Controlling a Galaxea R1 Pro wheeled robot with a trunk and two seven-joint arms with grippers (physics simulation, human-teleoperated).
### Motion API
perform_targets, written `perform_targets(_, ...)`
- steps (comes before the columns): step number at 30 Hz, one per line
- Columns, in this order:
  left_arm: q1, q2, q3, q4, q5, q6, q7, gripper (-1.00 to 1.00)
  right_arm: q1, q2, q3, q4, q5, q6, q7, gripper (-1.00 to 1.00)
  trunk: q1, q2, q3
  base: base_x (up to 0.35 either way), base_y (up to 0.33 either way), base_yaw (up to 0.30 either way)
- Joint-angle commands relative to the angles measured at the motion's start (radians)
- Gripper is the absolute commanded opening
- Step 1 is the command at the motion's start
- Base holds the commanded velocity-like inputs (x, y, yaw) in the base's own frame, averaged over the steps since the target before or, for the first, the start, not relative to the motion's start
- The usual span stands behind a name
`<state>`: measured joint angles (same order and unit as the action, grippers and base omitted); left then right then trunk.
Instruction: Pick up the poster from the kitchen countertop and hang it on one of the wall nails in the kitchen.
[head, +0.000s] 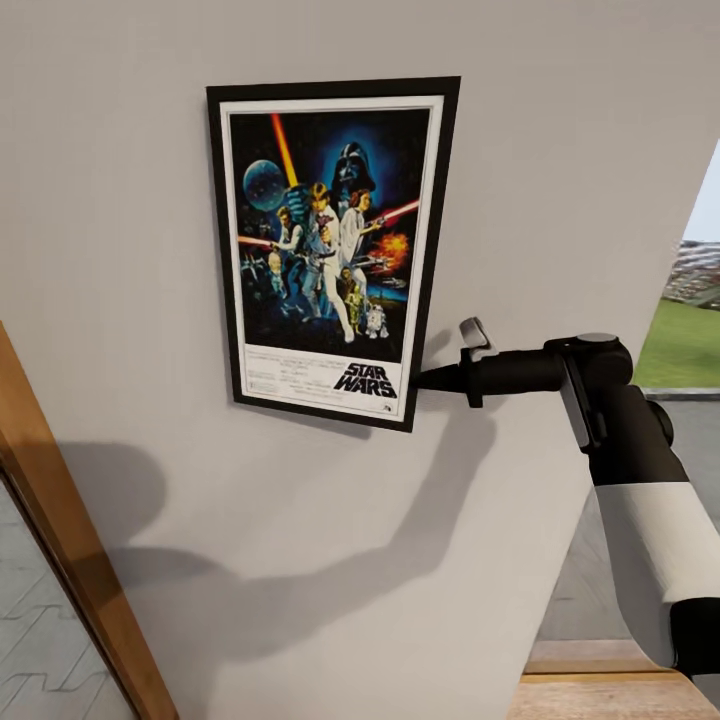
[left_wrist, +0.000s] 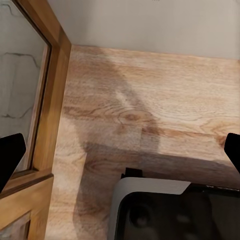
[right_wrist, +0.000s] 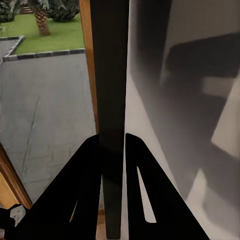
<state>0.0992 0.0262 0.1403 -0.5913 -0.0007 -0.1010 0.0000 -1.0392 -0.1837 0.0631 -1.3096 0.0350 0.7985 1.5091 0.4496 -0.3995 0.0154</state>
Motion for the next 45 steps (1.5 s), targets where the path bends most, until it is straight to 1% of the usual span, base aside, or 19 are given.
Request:
perform_targets(1, 0.001, 0.000, 0.001, -0.001, 0.000, -0.001, 0.000, 1.00, 0.000, 0.000, 0.001, -0.001, 0.003, 0.014, 0.007, -1.00, 0.000, -0.001, 0.000, 0.000, 0.000, 0.000)
perform_targets(24, 0.001, 0.000, 0.001, -0.001, 0.000, -0.001, 0.000, 1.00, 0.000, 0.000, 0.014, -0.044, 0.005, 0.016, 0.008, -1.00, 0.000, -0.001, 0.000, 0.000, 0.000, 0.000)
perform_targets(45, 0.001, 0.000, 0.001, -0.001, 0.001, -0.002, 0.000, 1.00, 0.003, 0.000, 0.017, -0.042, 0.004, 0.015, 0.011, -1.00, 0.000, -0.001, 0.000, 0.000, 0.000, 0.000)
